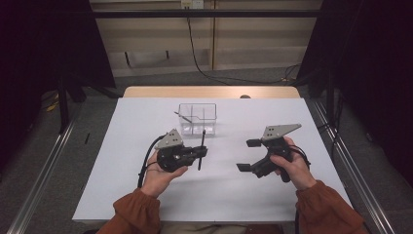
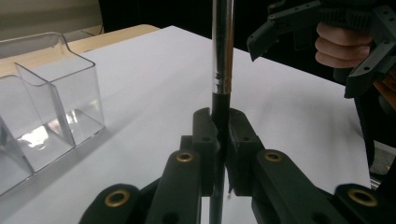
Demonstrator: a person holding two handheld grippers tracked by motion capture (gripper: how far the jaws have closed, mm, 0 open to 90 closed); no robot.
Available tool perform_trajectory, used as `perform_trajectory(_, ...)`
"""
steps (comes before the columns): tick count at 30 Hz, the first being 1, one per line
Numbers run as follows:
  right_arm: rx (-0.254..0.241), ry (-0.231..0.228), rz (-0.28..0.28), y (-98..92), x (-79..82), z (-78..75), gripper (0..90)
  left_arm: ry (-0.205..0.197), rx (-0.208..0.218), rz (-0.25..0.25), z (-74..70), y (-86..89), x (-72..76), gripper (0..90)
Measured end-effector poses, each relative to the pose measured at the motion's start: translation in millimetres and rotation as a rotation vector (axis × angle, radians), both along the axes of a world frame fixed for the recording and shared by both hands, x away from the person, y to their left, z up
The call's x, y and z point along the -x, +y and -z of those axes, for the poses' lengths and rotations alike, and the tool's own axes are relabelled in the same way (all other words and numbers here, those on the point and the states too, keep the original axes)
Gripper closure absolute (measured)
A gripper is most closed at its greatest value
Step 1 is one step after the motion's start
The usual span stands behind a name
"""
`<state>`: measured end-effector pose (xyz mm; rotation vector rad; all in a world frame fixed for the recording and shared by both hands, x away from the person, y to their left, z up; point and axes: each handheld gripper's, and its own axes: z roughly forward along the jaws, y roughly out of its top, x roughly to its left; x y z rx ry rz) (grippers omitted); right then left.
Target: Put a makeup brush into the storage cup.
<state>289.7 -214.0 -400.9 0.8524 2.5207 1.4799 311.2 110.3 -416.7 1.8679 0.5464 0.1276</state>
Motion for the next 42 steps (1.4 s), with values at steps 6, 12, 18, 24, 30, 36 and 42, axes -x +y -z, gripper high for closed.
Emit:
perform_trajectory(6,0.0,-0.023,0.055,-11.1,5.8,5.9,2.0,-0.004,0.001,-0.017,-2.4,7.9,-0.5,84.0)
perform_trajectory(12,-0.021,-0.06,0.106,-20.8,15.3,9.3,2.0,-0.007,0.002,-0.029,-4.4,13.3,-0.1,84.0)
perform_trajectory(18,-0.027,-0.065,0.15,-28.1,23.2,16.6,2.4,-0.012,-0.006,-0.043,-5.4,20.7,-1.0,84.0)
perform_trajectory(24,-0.044,-0.068,0.192,-37.4,30.7,21.1,2.6,-0.016,-0.002,-0.061,-7.8,28.3,-2.0,84.0)
perform_trajectory(30,-0.054,-0.098,0.263,-48.8,39.5,23.4,0.5,-0.022,-0.004,-0.073,-10.9,32.4,-3.7,84.0)
perform_trajectory(36,-0.081,-0.153,0.333,-59.8,46.4,27.3,0.5,-0.039,0.006,-0.092,-17.3,36.2,-8.3,84.0)
perform_trajectory(42,-0.1,-0.178,0.377,-67.7,51.5,34.1,0.6,-0.044,0.011,-0.12,-19.0,40.3,-15.8,84.0)
